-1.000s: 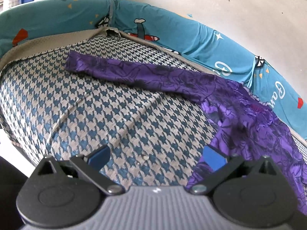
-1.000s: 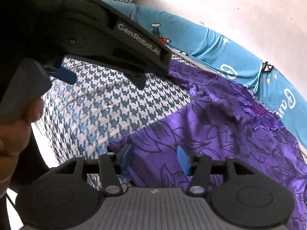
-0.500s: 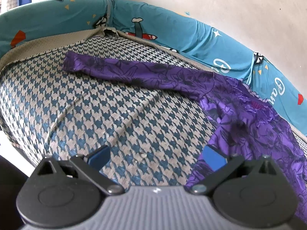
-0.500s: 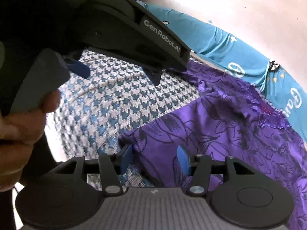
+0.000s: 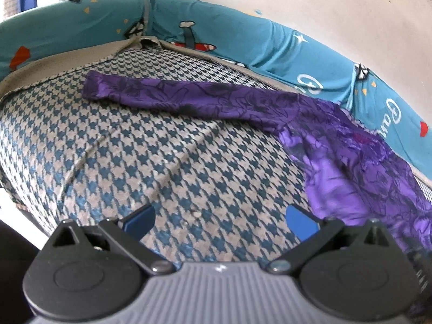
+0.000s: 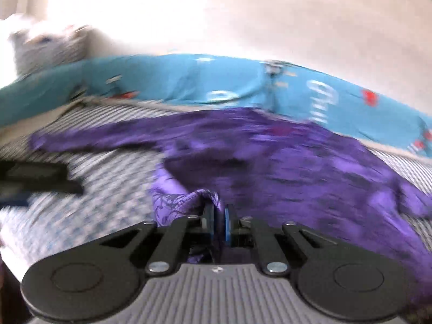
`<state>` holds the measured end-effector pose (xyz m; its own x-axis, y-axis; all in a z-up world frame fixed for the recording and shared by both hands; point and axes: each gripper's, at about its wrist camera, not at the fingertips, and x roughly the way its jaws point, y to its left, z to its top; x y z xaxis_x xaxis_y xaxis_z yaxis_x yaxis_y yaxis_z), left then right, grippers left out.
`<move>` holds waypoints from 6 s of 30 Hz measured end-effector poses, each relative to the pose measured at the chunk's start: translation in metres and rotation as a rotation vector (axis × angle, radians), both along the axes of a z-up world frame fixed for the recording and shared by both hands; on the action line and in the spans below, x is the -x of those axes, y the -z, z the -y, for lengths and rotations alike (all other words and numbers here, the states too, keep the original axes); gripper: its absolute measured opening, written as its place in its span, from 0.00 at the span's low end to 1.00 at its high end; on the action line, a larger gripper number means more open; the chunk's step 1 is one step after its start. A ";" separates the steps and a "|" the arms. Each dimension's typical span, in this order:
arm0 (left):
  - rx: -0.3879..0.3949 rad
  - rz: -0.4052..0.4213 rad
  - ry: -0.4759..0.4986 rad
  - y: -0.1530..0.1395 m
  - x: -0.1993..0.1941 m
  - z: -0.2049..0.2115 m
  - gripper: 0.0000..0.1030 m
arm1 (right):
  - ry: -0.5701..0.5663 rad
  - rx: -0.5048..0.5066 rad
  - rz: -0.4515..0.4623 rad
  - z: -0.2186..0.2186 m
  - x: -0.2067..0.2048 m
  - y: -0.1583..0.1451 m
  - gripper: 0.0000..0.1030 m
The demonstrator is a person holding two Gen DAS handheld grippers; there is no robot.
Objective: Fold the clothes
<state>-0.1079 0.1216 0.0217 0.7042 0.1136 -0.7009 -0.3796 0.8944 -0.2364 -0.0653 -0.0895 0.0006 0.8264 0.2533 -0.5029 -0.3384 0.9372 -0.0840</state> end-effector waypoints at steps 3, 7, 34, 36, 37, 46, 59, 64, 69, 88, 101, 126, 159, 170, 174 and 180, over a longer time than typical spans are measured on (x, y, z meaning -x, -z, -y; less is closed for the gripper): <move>-0.009 -0.010 0.024 0.003 -0.002 0.006 1.00 | 0.119 -0.011 -0.009 0.032 -0.015 -0.001 0.08; -0.024 -0.023 0.052 0.006 -0.005 0.015 1.00 | 0.238 -0.030 -0.056 0.067 -0.028 0.005 0.08; -0.036 -0.048 0.075 0.011 -0.009 0.029 1.00 | -0.128 0.215 0.035 0.044 0.004 0.020 0.41; -0.037 -0.051 0.076 0.012 -0.009 0.029 1.00 | -0.152 0.260 0.054 0.039 0.004 0.024 0.41; -0.039 -0.052 0.076 0.012 -0.009 0.029 1.00 | -0.163 0.281 0.063 0.037 0.004 0.025 0.41; -0.041 -0.063 0.083 0.013 -0.010 0.030 1.00 | -0.188 0.395 0.073 0.027 -0.008 0.043 0.40; -0.048 -0.062 0.095 0.013 -0.009 0.029 1.00 | -0.183 0.355 0.026 0.029 -0.014 0.051 0.17; -0.062 -0.052 0.087 0.011 -0.008 0.028 1.00 | -0.177 0.225 -0.041 0.032 -0.013 0.029 0.14; -0.066 -0.045 0.062 0.010 -0.007 0.021 1.00 | -0.289 0.059 -0.102 0.024 0.005 -0.005 0.14; -0.124 0.150 -0.160 -0.042 0.026 -0.044 1.00 | -0.649 -0.067 -0.198 -0.077 0.065 -0.017 0.13; -0.143 0.138 -0.164 -0.040 0.021 -0.043 1.00 | -0.693 -0.033 -0.268 -0.106 0.058 0.016 0.23; -0.172 0.019 0.079 -0.009 0.000 0.014 1.00 | -0.437 0.121 -0.176 0.013 0.059 0.026 0.32; -0.137 -0.054 0.093 0.011 -0.009 0.016 1.00 | -0.429 0.279 -0.108 0.023 0.068 0.042 0.05; -0.183 -0.079 0.107 0.017 -0.014 0.027 1.00 | -0.434 0.307 -0.149 0.031 0.076 0.043 0.05; -0.229 -0.069 0.124 0.017 -0.014 0.038 1.00 | -0.421 0.250 -0.169 0.037 0.073 0.036 0.05; -0.265 -0.042 0.160 0.014 -0.015 0.056 1.00 | -0.404 0.164 -0.189 0.052 0.068 0.022 0.06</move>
<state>-0.0932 0.0659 0.0078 0.6992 0.1866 -0.6902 -0.2336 0.9720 0.0262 -0.1336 -0.1411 -0.0210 0.5686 0.4399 -0.6951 -0.6964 0.7072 -0.1222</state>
